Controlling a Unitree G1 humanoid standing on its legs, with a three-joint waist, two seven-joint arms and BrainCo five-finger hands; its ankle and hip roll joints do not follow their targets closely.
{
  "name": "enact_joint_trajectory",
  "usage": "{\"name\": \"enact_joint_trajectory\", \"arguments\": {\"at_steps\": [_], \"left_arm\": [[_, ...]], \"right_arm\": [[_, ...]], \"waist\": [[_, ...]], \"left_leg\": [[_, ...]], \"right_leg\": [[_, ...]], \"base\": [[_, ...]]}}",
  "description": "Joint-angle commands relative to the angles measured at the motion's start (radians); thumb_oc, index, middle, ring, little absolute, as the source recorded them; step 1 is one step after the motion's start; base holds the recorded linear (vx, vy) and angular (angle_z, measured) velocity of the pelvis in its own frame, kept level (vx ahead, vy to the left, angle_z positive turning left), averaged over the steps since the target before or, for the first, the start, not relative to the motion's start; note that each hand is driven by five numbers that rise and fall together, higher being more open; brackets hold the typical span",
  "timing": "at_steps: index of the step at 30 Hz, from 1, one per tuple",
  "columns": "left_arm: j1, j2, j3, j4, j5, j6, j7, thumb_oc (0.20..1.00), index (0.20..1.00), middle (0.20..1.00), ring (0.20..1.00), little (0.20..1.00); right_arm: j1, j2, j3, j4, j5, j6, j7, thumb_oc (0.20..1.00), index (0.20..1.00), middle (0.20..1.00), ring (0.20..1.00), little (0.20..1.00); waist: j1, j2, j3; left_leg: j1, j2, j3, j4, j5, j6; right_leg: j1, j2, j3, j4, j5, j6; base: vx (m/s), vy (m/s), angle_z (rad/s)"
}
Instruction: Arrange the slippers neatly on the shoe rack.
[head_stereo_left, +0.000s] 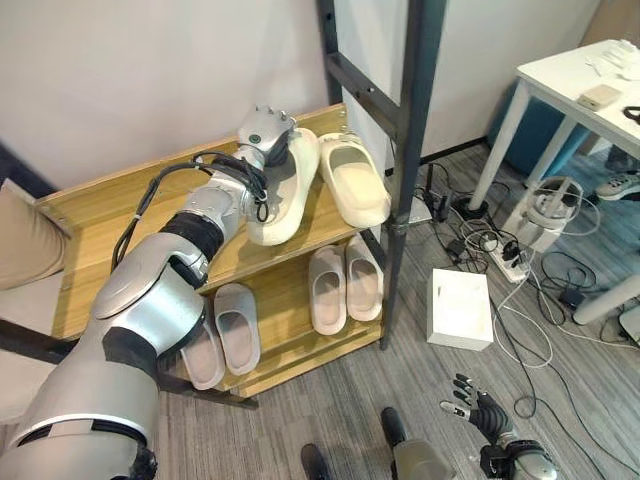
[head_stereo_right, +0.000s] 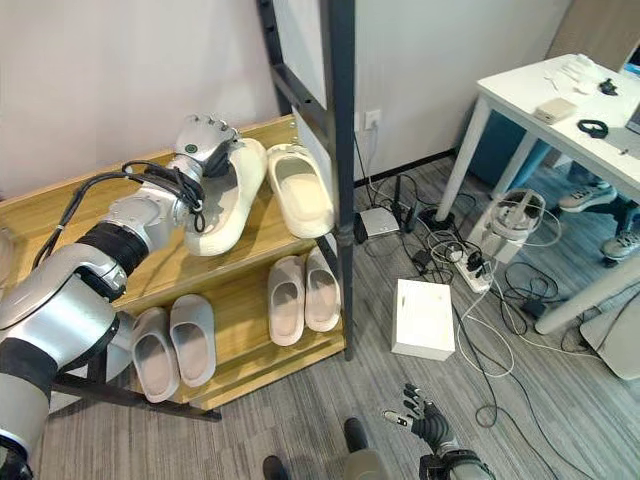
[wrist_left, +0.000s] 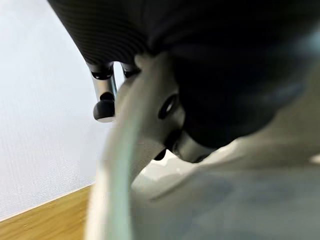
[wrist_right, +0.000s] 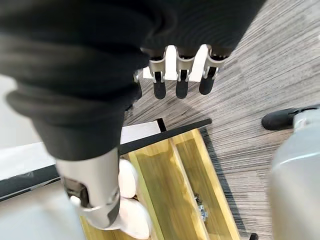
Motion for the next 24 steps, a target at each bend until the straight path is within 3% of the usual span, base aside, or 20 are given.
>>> {"name": "enact_joint_trajectory", "arguments": {"at_steps": [1, 6, 24], "left_arm": [[-0.125, 0.041, 0.081, 0.094, -0.057, 0.026, 0.025, 0.2, 0.2, 0.2, 0.2, 0.2], [-0.105, 0.072, 0.102, 0.108, -0.067, 0.028, 0.016, 0.2, 0.2, 0.2, 0.2, 0.2], [0.004, 0.067, 0.145, 0.132, -0.025, 0.052, -0.019, 0.2, 0.2, 0.2, 0.2, 0.2]], "right_arm": [[0.012, 0.0, -0.025, -0.059, 0.029, -0.029, 0.005, 1.0, 1.0, 1.0, 1.0, 1.0], [0.02, -0.003, -0.026, -0.062, 0.024, -0.029, 0.008, 1.0, 1.0, 1.0, 1.0, 1.0], [0.046, 0.005, -0.028, -0.078, -0.004, -0.028, 0.012, 1.0, 1.0, 1.0, 1.0, 1.0]], "waist": [[-0.007, -0.072, -0.005], [-0.007, -0.072, -0.002], [0.025, -0.085, 0.012]], "left_leg": [[0.086, 0.02, -0.024, -0.008, -0.055, -0.035], [0.079, 0.025, -0.024, -0.008, -0.049, -0.039], [0.081, 0.023, -0.064, -0.008, -0.05, -0.037]], "right_leg": [[0.063, -0.062, -0.015, -0.083, 0.059, 0.109], [0.053, -0.057, -0.016, -0.081, 0.061, 0.106], [0.087, -0.06, -0.056, -0.088, 0.052, 0.103]], "base": [[0.0, -0.027, -0.17], [0.0, -0.023, -0.17], [0.0, -0.007, 0.07]]}}
